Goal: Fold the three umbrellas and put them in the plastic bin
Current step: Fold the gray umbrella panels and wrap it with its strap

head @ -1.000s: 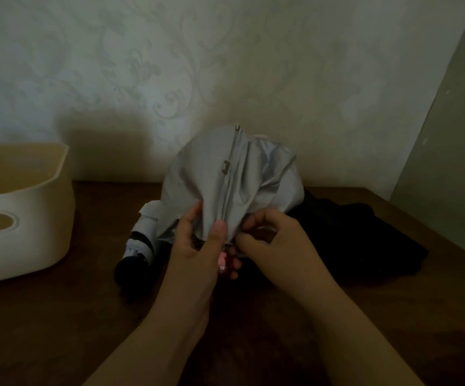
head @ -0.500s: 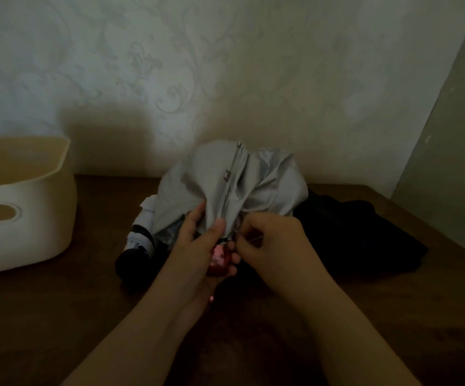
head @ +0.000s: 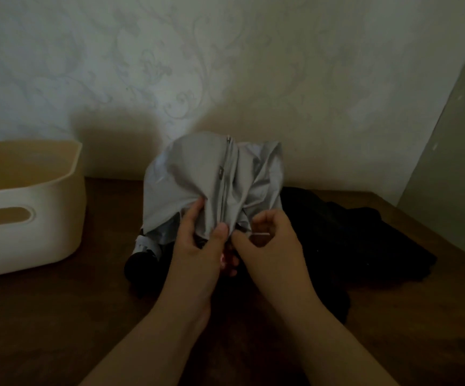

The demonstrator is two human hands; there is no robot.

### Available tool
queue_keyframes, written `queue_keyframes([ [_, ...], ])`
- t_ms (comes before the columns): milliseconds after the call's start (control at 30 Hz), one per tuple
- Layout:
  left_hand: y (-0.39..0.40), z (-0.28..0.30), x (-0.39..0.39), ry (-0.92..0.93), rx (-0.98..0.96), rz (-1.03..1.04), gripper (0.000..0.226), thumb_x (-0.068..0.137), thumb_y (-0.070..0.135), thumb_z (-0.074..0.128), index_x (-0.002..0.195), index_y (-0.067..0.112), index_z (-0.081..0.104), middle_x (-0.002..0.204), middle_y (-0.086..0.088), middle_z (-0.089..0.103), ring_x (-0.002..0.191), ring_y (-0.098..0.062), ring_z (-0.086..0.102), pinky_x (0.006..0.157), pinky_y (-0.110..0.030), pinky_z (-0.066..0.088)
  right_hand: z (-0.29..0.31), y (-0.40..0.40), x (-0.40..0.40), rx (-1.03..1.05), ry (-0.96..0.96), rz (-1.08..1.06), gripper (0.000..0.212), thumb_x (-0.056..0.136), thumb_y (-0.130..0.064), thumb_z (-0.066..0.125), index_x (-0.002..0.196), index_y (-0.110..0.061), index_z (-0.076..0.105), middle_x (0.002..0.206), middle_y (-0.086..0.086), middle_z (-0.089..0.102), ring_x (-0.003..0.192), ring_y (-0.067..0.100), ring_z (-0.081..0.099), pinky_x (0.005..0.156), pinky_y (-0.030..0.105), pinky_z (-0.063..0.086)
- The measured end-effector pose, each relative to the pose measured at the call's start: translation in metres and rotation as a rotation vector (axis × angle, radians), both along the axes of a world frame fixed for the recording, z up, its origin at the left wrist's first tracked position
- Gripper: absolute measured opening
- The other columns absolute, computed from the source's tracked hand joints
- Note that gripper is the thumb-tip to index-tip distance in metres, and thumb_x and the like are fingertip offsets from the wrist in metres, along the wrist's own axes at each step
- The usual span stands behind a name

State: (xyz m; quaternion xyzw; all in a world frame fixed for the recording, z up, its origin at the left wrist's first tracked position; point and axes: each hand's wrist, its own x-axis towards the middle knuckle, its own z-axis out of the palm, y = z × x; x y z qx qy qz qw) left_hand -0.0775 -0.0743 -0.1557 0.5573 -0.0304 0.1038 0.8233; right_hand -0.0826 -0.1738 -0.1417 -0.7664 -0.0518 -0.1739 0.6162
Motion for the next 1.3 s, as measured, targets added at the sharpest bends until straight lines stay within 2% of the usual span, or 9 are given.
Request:
queue_keyframes([
  [367,-0.013,-0.002,-0.009,-0.032,0.033,-0.017,0.045,0.092,0.014,0.055,0.118,0.05,0.047,0.066,-0.004,0.061,0.047,-0.012,0.054,0.045,-0.024,0.047,0.0,-0.017,0.012,-0.526,-0.239,-0.202,0.021,0.089,-0.023,0.059,0.074,-0.029,0.046,0.073,-0.008,0.056,0.065,0.005,0.055,0.054,0.019,0.041],
  [467,-0.01,0.0,-0.006,0.009,-0.107,-0.035,0.044,0.093,0.013,0.052,0.127,0.041,0.047,0.055,-0.001,0.059,0.043,-0.01,0.052,0.04,-0.023,0.045,0.002,-0.013,0.012,-0.258,-0.296,-0.212,0.011,0.096,-0.021,0.051,0.088,-0.023,0.058,0.07,-0.012,0.059,0.063,0.001,0.059,0.052,0.011,0.042],
  [600,-0.007,0.002,-0.005,-0.019,-0.104,-0.039,0.044,0.095,0.015,0.05,0.127,0.043,0.045,0.053,0.001,0.058,0.044,-0.01,0.051,0.041,-0.023,0.045,0.0,-0.007,0.007,0.267,-0.114,-0.103,0.011,0.097,-0.029,0.048,0.09,-0.031,0.057,0.08,-0.008,0.067,0.075,0.003,0.065,0.067,0.027,0.055],
  [867,-0.008,0.0,-0.007,-0.055,0.025,-0.009,0.049,0.092,0.013,0.054,0.129,0.042,0.044,0.068,-0.008,0.058,0.046,-0.011,0.053,0.042,-0.024,0.045,0.007,-0.034,0.014,-0.761,-0.354,-0.463,0.021,0.081,-0.01,0.062,0.094,-0.021,0.05,0.09,-0.008,0.044,0.07,0.009,0.042,0.054,0.024,0.034],
  [1000,-0.005,-0.001,-0.002,0.004,-0.027,-0.013,0.048,0.093,0.014,0.053,0.133,0.039,0.044,0.065,-0.008,0.057,0.045,-0.012,0.051,0.04,-0.024,0.044,0.017,-0.034,0.012,0.119,-0.147,-0.23,0.004,0.094,-0.017,0.054,0.092,-0.017,0.058,0.085,-0.004,0.064,0.069,-0.004,0.06,0.052,0.007,0.043],
  [1067,-0.003,-0.002,-0.001,0.028,-0.053,-0.039,0.047,0.093,0.014,0.052,0.133,0.038,0.044,0.065,-0.008,0.057,0.045,-0.013,0.051,0.039,-0.024,0.043,0.021,-0.028,0.012,0.621,0.048,0.014,0.013,0.097,-0.017,0.049,0.1,-0.014,0.061,0.087,-0.001,0.071,0.069,0.001,0.067,0.055,0.015,0.051],
  [1133,-0.002,-0.002,-0.001,0.033,-0.065,-0.062,0.047,0.094,0.014,0.052,0.134,0.037,0.044,0.063,-0.007,0.056,0.045,-0.013,0.05,0.039,-0.024,0.043,0.019,-0.027,0.013,0.776,0.103,0.087,0.019,0.099,-0.019,0.045,0.107,-0.015,0.063,0.092,-0.002,0.073,0.079,0.01,0.07,0.059,0.022,0.054],
  [1200,-0.001,-0.002,-0.001,0.026,-0.078,-0.065,0.047,0.094,0.013,0.051,0.134,0.037,0.044,0.059,-0.005,0.056,0.044,-0.013,0.05,0.039,-0.023,0.042,0.018,-0.032,0.012,0.557,0.067,-0.085,0.018,0.097,-0.021,0.05,0.111,-0.019,0.061,0.102,-0.002,0.07,0.087,0.012,0.068,0.065,0.026,0.055],
  [1300,0.002,-0.001,0.002,0.012,-0.079,-0.041,0.048,0.095,0.012,0.05,0.135,0.037,0.042,0.054,-0.002,0.056,0.042,-0.013,0.049,0.038,-0.023,0.042,0.016,-0.048,0.009,-0.249,-0.135,-0.458,0.033,0.087,-0.015,0.063,0.117,-0.024,0.053,0.114,-0.006,0.054,0.086,0.006,0.058,0.065,0.025,0.048],
])
